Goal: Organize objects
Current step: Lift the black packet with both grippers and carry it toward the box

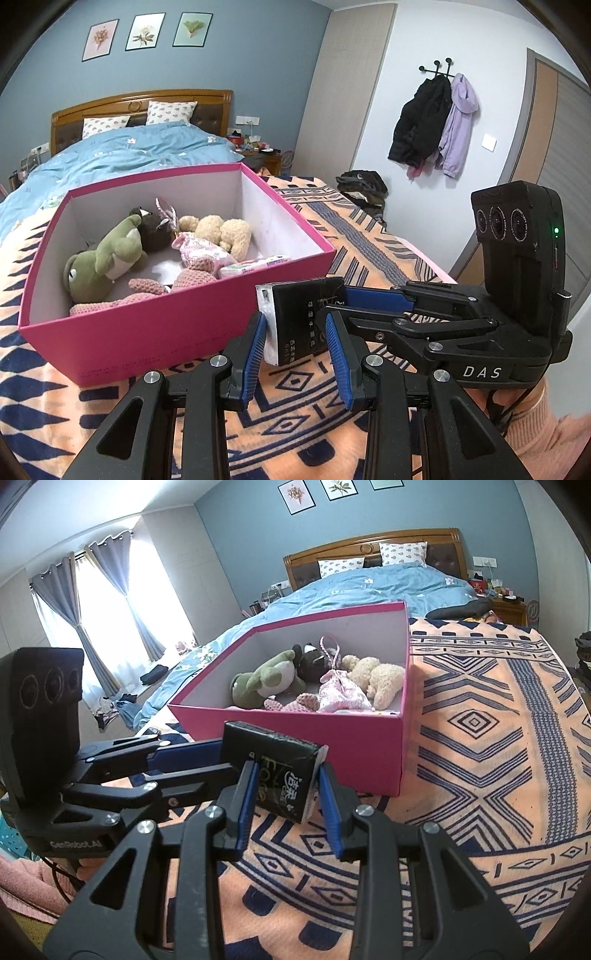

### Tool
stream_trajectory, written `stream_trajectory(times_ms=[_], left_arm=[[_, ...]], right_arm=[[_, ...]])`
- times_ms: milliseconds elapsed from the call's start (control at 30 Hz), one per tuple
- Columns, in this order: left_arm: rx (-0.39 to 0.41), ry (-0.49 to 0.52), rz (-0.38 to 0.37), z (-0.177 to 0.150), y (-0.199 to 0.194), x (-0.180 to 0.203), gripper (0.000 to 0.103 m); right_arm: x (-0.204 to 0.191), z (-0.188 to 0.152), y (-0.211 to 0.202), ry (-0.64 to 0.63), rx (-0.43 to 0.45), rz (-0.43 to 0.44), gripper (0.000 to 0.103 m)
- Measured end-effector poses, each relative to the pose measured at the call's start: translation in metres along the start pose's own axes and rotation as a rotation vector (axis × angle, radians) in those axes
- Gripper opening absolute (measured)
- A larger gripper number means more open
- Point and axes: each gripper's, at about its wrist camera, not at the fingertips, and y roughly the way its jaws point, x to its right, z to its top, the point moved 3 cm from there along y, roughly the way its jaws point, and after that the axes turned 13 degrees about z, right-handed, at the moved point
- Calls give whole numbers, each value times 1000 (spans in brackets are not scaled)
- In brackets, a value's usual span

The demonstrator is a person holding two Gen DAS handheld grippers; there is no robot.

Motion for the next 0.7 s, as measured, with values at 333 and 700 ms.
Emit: stream_trajectory(times_ms=[333, 700], left_arm=[[19, 3, 4, 7, -2, -1, 34], [39, 13, 6, 17, -3, 0, 34]], right_arm=[[-3, 9, -2, -28, 7, -8, 36], [-2, 19, -5, -44, 22, -16, 36]])
